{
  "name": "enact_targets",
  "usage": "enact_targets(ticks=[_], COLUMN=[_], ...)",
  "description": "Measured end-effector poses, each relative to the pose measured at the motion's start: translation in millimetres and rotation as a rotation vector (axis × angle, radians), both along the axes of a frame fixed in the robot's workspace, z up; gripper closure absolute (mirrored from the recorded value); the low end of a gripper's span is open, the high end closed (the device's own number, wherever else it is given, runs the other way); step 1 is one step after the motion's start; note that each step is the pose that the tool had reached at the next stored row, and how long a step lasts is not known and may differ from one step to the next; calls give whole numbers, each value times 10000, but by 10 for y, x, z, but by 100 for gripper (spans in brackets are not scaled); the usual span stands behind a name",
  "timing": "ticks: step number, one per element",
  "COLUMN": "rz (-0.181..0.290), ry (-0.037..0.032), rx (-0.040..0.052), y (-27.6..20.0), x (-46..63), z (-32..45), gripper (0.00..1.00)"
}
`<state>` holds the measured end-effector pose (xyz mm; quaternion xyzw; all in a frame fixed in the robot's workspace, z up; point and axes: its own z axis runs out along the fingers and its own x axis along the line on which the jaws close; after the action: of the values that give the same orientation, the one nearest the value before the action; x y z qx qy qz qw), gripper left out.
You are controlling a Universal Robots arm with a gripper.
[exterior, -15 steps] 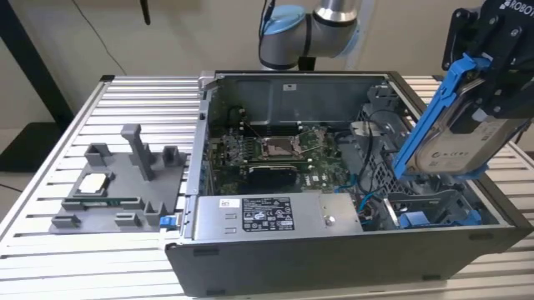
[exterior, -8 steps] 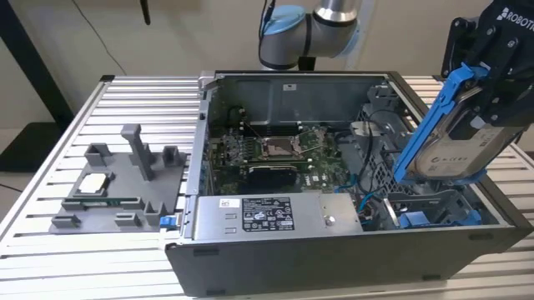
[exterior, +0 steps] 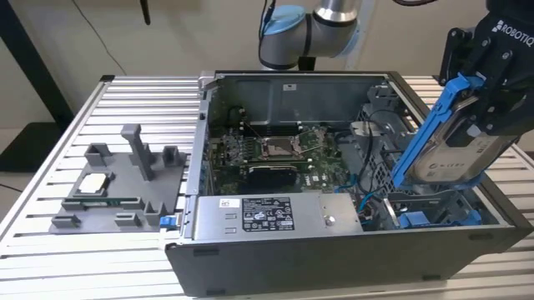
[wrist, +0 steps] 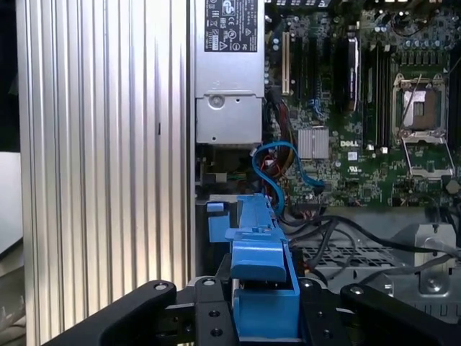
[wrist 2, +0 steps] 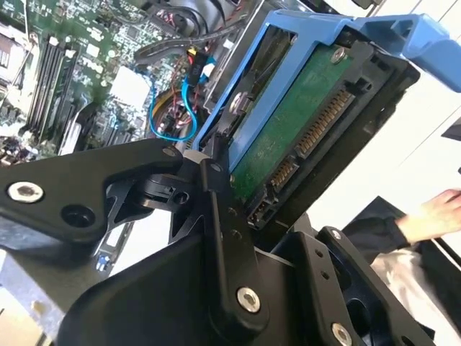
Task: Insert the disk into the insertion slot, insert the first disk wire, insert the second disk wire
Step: 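Insert the disk into the insertion slot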
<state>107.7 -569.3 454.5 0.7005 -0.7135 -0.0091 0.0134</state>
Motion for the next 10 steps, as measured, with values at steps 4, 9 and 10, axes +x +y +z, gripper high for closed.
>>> enact_targets(ticks=[4,9,10], rz=[1,2,1], ry=[0,0,0], rx=[1,0,0], y=[-2,-2,-2], x=[11,30,32], z=[-41,-92,-101], gripper=[67,67,67])
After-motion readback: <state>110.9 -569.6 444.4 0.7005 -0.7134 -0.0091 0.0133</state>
